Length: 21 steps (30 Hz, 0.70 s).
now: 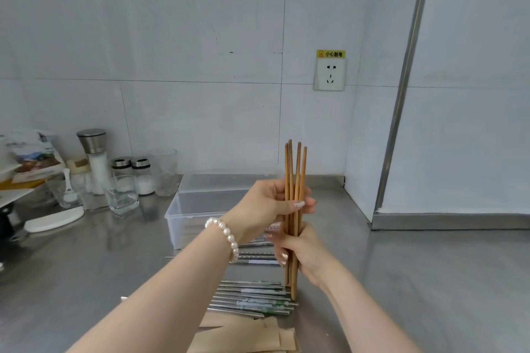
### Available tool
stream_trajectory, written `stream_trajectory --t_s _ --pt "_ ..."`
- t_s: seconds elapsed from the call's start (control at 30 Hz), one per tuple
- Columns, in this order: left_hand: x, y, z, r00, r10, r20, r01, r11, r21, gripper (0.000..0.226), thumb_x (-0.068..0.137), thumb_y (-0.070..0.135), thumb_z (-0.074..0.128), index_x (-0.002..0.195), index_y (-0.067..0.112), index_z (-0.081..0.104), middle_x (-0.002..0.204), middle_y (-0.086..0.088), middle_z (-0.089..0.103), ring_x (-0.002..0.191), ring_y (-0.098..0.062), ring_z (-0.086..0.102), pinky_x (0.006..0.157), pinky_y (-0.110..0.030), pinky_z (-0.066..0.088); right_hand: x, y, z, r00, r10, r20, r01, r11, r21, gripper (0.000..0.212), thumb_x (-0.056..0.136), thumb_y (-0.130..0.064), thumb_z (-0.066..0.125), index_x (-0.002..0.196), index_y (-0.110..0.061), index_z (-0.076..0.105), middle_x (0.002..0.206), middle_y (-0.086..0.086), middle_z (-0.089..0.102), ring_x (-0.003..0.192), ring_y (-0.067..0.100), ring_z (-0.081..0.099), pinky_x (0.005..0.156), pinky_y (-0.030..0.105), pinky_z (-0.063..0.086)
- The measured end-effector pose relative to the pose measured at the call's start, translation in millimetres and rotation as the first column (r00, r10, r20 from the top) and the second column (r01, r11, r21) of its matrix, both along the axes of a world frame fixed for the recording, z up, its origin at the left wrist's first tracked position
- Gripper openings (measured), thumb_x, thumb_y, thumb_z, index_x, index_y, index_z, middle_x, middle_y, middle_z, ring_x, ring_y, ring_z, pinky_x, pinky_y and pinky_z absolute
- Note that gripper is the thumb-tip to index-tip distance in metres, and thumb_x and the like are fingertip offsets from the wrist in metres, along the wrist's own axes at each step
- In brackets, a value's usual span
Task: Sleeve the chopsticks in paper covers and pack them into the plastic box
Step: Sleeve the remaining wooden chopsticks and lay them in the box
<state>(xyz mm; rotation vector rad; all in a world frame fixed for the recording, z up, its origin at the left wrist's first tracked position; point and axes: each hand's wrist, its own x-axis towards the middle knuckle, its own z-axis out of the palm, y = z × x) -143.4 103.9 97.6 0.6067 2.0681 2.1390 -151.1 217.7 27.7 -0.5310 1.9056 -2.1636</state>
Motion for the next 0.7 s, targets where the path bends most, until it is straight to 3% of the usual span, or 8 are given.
stream_trajectory --t_s 0.17,0.27,0.37,0.53,0.7 --pt "2 -4 2 0.999 -0.019 0.028 0.019 1.0 0.013 0.025 0.084 -0.008 0.053 0.106 0.003 0.059 0.1 -0.014 0.068 0.097 -0.027 0.066 0.078 -0.035 0.056 1 -3 0 1.0 0.003 -0.029 -0.002 1.0 0.028 0.034 0.075 -0.008 0.073 0.048 -0.019 0.057 0.039 0.001 0.039 0.034 0.014 0.034 0.039 0.022 0.031" --pt "1 -5 13 0.999 -0.033 0.02 0.033 0.999 0.012 0.022 0.086 -0.002 0.053 0.105 0.007 0.06 0.102 -0.013 0.068 0.098 -0.028 0.065 0.081 -0.038 0.056 2 -1 3 0.999 0.008 -0.051 -0.008 1.0 -0.001 0.035 0.072 -0.032 0.068 0.054 -0.011 0.046 0.04 0.003 0.039 0.034 0.013 0.033 0.039 0.022 0.028" --pt "0 -2 26 0.998 -0.055 -0.021 0.055 0.998 0.006 0.021 0.086 0.003 0.053 0.105 0.01 0.062 0.102 -0.011 0.069 0.101 -0.027 0.064 0.087 -0.043 0.052 2 2 7 0.997 -0.024 -0.067 0.024 1.0 0.007 0.04 0.07 -0.042 0.062 0.056 -0.009 0.044 0.041 0.002 0.043 0.036 0.013 0.035 0.042 0.024 0.03" --pt "-2 5 41 0.997 -0.07 -0.037 0.07 0.998 -0.001 0.021 0.089 0.005 0.051 0.107 0.007 0.06 0.104 -0.011 0.068 0.102 -0.025 0.064 0.09 -0.038 0.051 -3 10 3 0.994 -0.04 -0.097 0.048 0.996 0.077 0.039 0.067 -0.045 0.064 0.055 -0.009 0.057 0.044 0.003 0.052 0.04 0.015 0.046 0.047 0.025 0.042" --pt "-6 9 35 0.994 -0.103 0.031 0.104 0.994 -0.032 0.021 0.091 0.008 0.049 0.109 0.007 0.06 0.109 -0.011 0.066 0.105 -0.023 0.063 0.093 -0.038 0.049 -6 14 -1 0.996 0.032 -0.089 -0.021 0.993 0.118 0.026 0.062 -0.031 0.075 0.06 -0.009 0.062 0.052 0.007 0.06 0.049 0.019 0.058 0.056 0.029 0.051"
